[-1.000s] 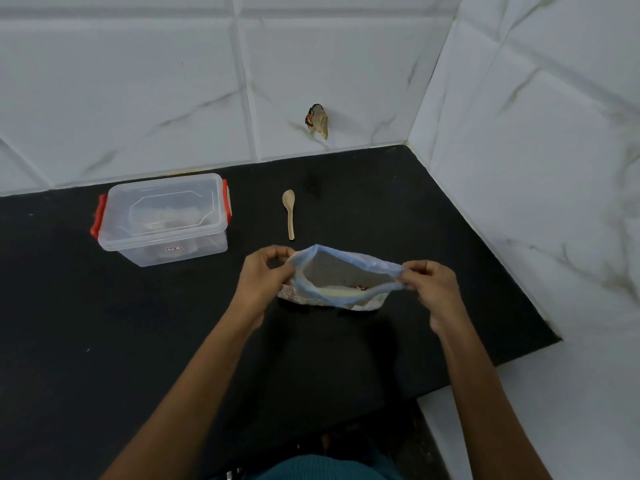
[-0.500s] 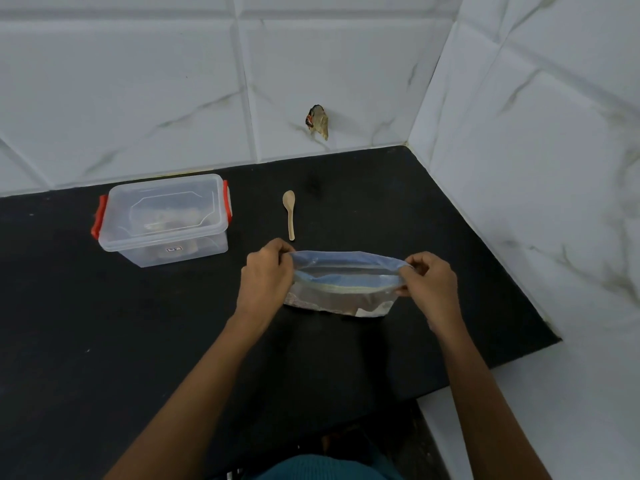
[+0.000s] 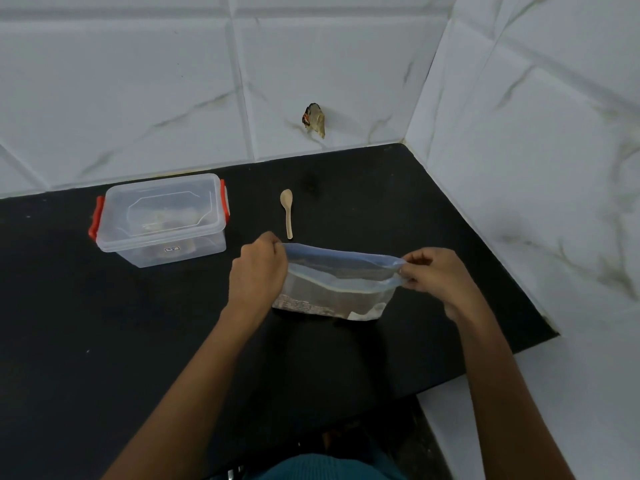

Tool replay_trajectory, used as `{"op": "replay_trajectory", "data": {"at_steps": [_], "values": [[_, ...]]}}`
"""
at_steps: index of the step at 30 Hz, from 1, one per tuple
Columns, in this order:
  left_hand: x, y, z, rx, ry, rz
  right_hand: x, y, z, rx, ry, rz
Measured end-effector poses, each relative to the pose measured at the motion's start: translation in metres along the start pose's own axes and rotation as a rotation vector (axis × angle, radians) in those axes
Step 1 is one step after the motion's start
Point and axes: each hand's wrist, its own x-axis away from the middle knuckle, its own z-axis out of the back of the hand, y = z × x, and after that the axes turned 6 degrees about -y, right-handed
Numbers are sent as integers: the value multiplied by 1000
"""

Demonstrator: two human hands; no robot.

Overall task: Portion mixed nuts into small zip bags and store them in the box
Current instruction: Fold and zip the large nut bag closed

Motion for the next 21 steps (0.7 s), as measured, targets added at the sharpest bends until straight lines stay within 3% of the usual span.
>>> {"op": "replay_trajectory", "data": {"at_steps": [4, 10, 16, 18, 21], "values": [[0, -2, -2, 58, -63, 39, -1, 4, -2, -18, 31, -10], [3, -5, -3, 79, 11, 34, -5, 11, -17, 217, 261, 107], [6, -2, -4, 137, 5, 0, -1, 13, -26, 320, 313, 205], [4, -4, -2, 233, -39, 38, -2, 13, -21, 302, 291, 189], [4, -5, 4, 623, -162, 203, -5, 12, -11, 60, 174, 78]]}}
